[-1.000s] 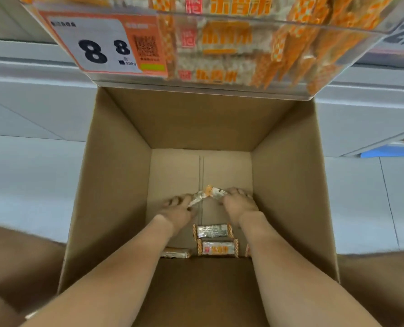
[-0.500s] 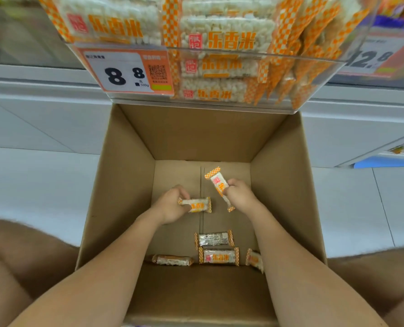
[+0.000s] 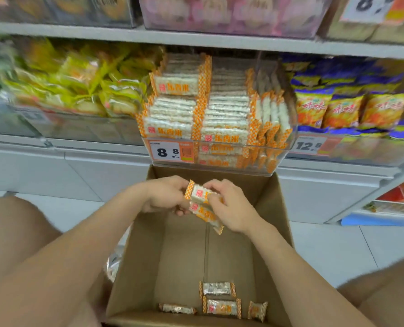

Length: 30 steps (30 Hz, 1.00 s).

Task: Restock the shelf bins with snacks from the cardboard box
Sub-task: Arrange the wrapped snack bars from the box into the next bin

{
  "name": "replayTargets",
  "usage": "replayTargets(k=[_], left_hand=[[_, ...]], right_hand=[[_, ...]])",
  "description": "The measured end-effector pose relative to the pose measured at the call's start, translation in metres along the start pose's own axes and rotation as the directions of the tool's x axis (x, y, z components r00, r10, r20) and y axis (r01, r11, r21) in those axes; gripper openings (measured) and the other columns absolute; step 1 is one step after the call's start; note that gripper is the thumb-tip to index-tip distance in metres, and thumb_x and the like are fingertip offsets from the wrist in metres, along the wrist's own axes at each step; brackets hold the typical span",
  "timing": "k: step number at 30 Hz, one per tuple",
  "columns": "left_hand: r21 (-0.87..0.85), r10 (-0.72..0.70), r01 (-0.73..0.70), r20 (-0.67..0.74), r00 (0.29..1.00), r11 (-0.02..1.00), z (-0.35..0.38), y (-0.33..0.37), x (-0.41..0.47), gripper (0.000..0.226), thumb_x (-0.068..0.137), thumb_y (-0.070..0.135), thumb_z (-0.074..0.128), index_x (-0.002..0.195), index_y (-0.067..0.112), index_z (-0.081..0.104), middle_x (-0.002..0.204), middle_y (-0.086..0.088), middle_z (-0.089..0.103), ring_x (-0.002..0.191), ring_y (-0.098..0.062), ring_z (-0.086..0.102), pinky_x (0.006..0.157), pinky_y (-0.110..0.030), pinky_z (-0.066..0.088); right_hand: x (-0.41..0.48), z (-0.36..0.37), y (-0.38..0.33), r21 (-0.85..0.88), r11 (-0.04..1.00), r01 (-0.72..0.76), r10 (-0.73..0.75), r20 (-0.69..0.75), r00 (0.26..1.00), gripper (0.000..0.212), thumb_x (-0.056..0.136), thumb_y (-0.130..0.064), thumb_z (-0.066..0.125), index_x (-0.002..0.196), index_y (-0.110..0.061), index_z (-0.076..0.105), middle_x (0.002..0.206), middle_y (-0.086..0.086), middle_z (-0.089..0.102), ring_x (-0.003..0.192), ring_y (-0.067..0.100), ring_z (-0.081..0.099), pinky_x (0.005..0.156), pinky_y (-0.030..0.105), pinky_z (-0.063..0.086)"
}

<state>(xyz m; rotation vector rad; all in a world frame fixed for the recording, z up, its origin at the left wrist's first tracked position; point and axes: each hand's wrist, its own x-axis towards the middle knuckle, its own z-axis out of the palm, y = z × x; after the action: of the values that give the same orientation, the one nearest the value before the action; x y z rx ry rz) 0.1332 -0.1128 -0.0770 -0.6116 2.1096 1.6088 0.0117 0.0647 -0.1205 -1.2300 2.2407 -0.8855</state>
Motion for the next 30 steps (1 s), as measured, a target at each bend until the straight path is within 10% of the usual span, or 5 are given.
replayTargets(k=[7,14,21,25,30], left_hand=[[-0.098,0.206,-0.219,-0.129,0.970,0.971,-0.040,0.068,-0.078,0.032,0.092,0.003,0.077,0.122,0.005,0.066,0.097,-0.006,0.076,0.087,-0.015,0.071,0.073,-0.027,0.054],[0.045,0.440,-0.471,-0.444,0.781,0.881,-0.049,0.082,-0.097,0.024,0.098,0.019,0.074,0.119,0.030,0.073,0.112,0.007,0.073,0.099,-0.010,0.068,0.084,-0.030,0.059],[0.139,0.519,-0.552,-0.581,0.627,0.822,-0.073,0.094,-0.084,0.029,0.098,0.025,0.075,0.125,0.032,0.069,0.118,0.005,0.074,0.107,-0.020,0.072,0.092,-0.044,0.061],[0.540,0.567,-0.176,-0.769,0.294,0.823,-0.073,0.090,-0.062,0.037,0.098,0.032,0.068,0.132,0.023,0.059,0.127,0.004,0.055,0.110,-0.016,0.058,0.097,-0.035,0.049],[0.539,0.467,0.092,-0.793,0.392,0.837,-0.064,0.080,-0.044,0.046,0.100,0.019,0.057,0.144,0.016,0.046,0.139,-0.010,0.039,0.126,-0.037,0.042,0.104,-0.045,0.037]], right_hand=[[0.001,-0.043,-0.070,-0.191,0.946,0.261,-0.300,-0.215,0.930,0.052,0.102,-0.037,0.039,0.151,-0.029,0.053,0.119,-0.007,0.054,0.113,0.018,0.047,0.106,0.042,0.041],[0.019,-0.097,-0.132,-0.567,0.788,0.241,-0.424,-0.215,0.880,0.048,0.102,-0.040,0.034,0.143,-0.033,0.057,0.118,-0.008,0.067,0.112,0.020,0.050,0.096,0.046,0.039],[0.058,-0.133,-0.135,-0.430,0.832,0.351,-0.417,-0.068,0.906,0.047,0.105,-0.035,0.040,0.147,-0.020,0.052,0.131,-0.001,0.063,0.118,0.017,0.058,0.100,0.039,0.047],[0.075,-0.128,-0.144,-0.638,0.752,0.167,-0.454,-0.317,0.833,0.039,0.103,-0.035,0.044,0.136,-0.017,0.056,0.117,0.002,0.065,0.104,0.025,0.058,0.089,0.044,0.043],[0.107,-0.114,-0.147,-0.750,0.656,0.084,-0.474,-0.322,0.819,0.034,0.100,-0.035,0.042,0.125,-0.017,0.057,0.108,0.003,0.061,0.097,0.027,0.054,0.083,0.042,0.041]])
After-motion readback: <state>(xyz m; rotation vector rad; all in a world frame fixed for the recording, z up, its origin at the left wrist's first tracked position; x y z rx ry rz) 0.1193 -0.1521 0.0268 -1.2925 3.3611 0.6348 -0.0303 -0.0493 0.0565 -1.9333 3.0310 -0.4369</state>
